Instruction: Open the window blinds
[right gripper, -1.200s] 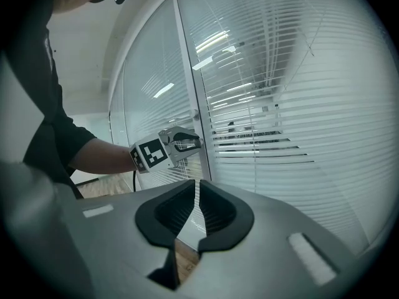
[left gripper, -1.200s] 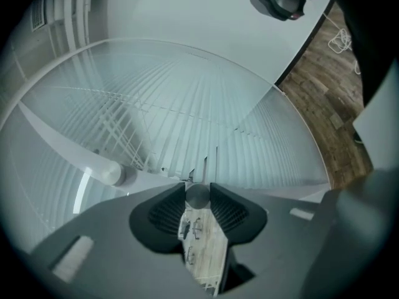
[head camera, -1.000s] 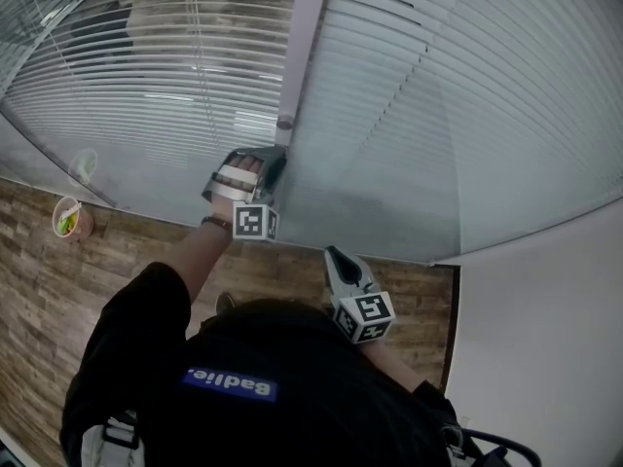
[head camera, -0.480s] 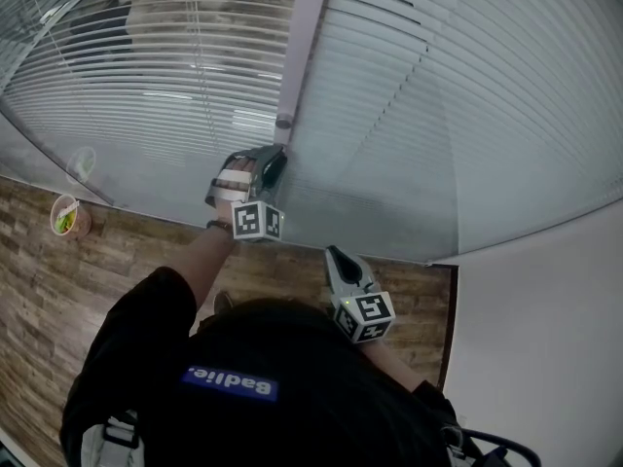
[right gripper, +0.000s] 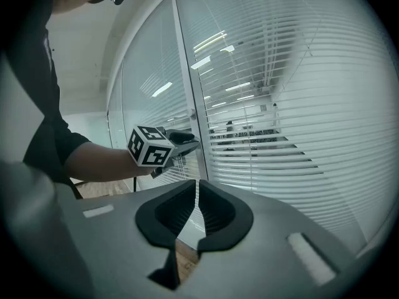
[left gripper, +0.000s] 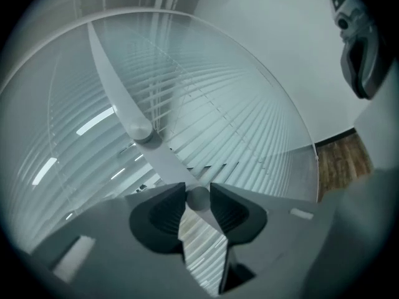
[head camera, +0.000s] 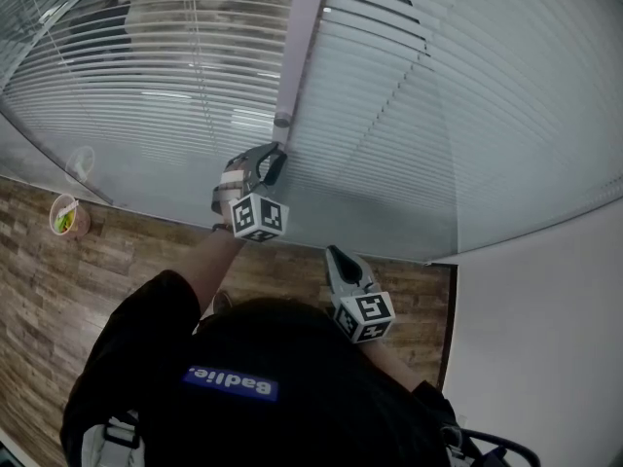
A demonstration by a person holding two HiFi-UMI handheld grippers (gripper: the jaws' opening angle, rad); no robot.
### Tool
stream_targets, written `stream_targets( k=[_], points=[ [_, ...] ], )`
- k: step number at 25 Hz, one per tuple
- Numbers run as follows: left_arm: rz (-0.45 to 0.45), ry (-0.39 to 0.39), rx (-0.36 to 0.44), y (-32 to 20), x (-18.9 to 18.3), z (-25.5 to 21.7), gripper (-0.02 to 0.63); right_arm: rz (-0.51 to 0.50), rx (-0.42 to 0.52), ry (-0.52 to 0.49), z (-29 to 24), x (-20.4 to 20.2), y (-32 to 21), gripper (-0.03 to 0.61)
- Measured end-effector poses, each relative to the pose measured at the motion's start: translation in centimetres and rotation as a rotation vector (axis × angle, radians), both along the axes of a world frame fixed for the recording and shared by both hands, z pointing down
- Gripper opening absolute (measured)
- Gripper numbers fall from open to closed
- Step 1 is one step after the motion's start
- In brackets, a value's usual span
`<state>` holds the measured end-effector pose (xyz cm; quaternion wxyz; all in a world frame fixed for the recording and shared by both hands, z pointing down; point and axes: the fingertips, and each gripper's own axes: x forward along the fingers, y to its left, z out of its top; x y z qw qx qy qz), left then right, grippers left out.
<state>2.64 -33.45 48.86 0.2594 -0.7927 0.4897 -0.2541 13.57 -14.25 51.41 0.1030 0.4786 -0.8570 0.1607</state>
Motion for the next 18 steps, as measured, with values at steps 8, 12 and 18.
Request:
stream_targets(
  k=[8, 12, 18],
  points=[
    [-0.022, 0.175, -0.089, -0.31, -0.29, -0.16, 0.119, -0.005, 0.0, 0.0, -0.18, -0.01, -0.15, 0.018],
    [-0.024, 0.208, -0.108, -0.27, -0.34, -0.3, 0.12, -0.006, -0.001, -0.001, -0.27, -0.08, -0.08, 0.018],
    [-0.023, 0.212, -0.112, -0.21, -0.41, -0.29, 0.12, -0.006, -0.001, -0.004, -0.21, -0.22, -0.02, 0.018]
  ],
)
